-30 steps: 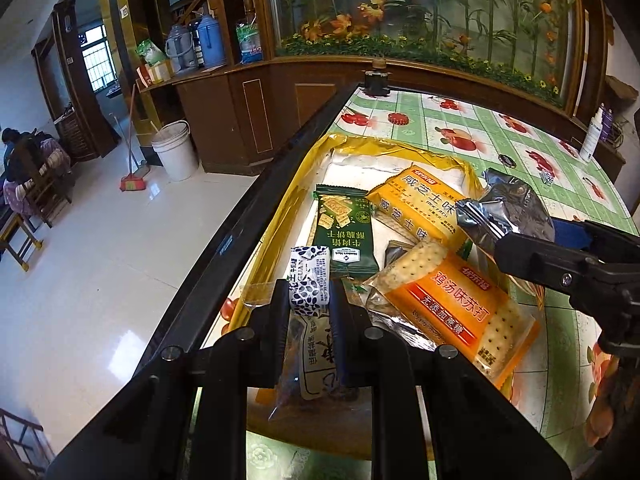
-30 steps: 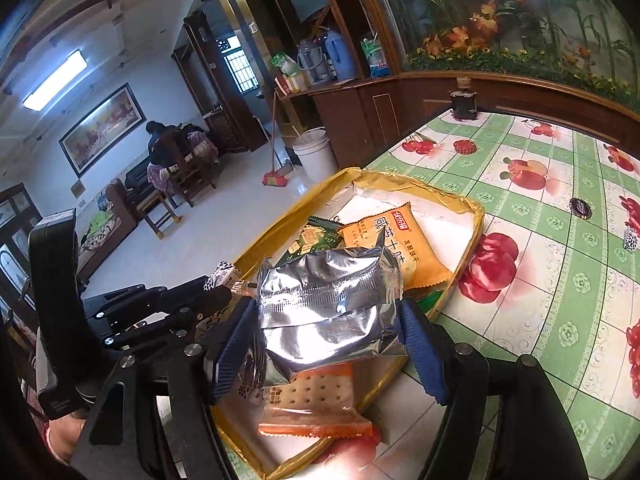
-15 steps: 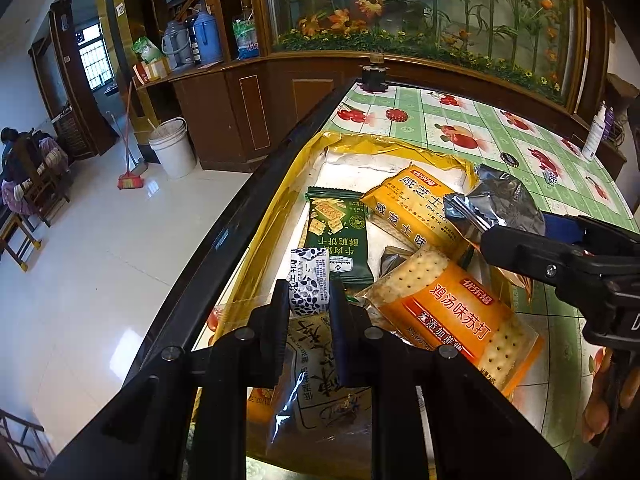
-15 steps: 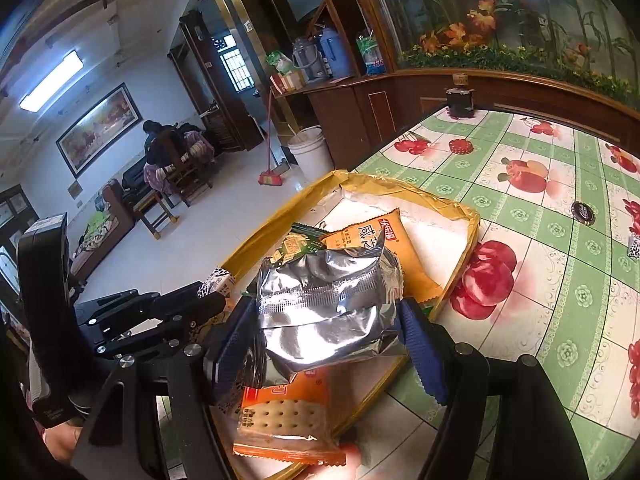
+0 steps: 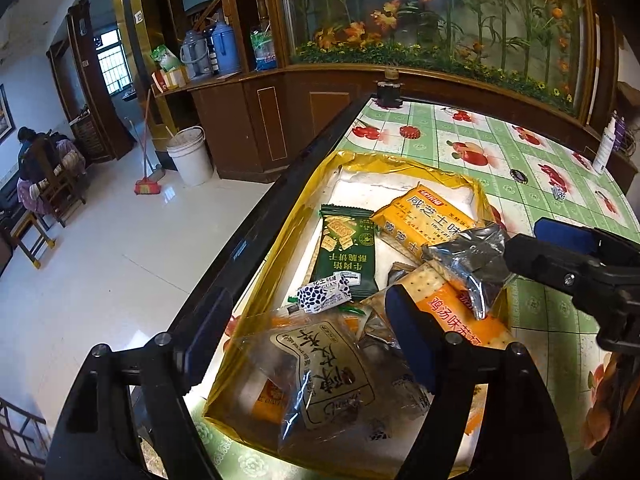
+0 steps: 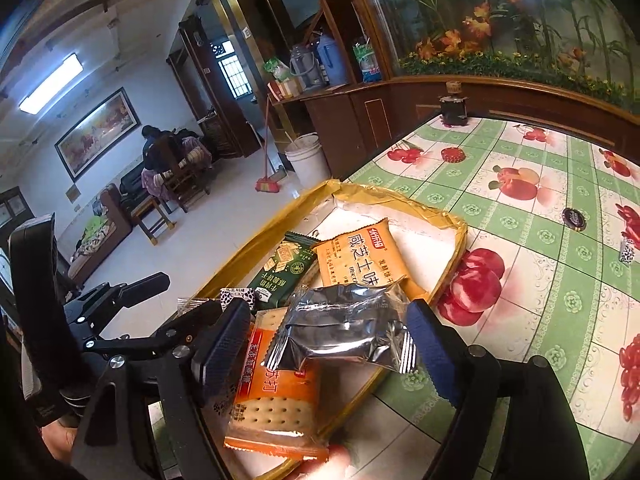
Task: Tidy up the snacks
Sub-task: 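Open both tools to drop the candy and foil bag into the tray, then move the left tool to another blue-white candy while the right tool approaches the orange packet, then grasp the blue-white candy with the left tool while the right tool grasps the orange packet, then carry the candy and orange packet over the tray with both tools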
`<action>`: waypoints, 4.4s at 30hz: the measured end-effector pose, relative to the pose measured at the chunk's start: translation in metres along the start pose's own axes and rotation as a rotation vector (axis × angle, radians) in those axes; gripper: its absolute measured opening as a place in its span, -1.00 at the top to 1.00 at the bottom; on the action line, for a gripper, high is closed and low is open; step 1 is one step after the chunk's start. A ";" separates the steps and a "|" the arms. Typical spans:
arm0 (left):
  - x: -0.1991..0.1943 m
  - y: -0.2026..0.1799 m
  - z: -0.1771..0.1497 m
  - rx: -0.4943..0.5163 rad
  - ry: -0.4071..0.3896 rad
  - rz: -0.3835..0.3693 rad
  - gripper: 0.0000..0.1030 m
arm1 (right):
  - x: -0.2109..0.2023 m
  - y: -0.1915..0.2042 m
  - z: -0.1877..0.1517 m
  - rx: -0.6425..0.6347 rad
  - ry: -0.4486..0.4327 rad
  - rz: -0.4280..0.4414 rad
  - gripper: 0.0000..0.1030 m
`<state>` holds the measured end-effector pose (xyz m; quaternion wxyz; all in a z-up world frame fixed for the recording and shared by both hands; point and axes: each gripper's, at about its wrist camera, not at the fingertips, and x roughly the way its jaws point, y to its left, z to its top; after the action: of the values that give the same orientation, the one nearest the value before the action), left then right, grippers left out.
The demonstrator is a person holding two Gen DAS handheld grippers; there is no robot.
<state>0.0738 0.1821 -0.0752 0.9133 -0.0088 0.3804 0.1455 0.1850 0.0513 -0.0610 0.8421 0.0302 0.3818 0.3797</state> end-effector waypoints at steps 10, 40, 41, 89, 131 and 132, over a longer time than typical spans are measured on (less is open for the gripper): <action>-0.031 -0.019 0.004 0.014 -0.054 -0.018 -0.54 | -0.052 -0.024 -0.013 0.046 -0.064 -0.053 -0.60; -0.067 -0.144 0.016 0.179 -0.106 -0.169 -0.54 | -0.217 -0.155 -0.105 0.243 -0.154 -0.366 -0.67; -0.066 -0.150 0.017 0.186 -0.103 -0.180 -0.54 | -0.220 -0.160 -0.108 0.242 -0.150 -0.383 -0.67; 0.129 -0.368 0.102 0.352 0.153 -0.423 0.64 | -0.211 -0.284 -0.122 0.393 0.000 -0.666 -0.64; 0.000 -0.234 0.031 0.301 0.029 -0.273 0.68 | -0.189 -0.213 -0.115 0.379 -0.104 -0.266 0.19; -0.007 -0.226 0.029 0.297 0.017 -0.258 0.68 | -0.188 -0.206 -0.116 0.378 -0.110 -0.242 0.19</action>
<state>0.1508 -0.0320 -0.0714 0.9124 0.0761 0.4011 -0.0303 0.1553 -0.2473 -0.0965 0.8804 0.1621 0.4005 0.1955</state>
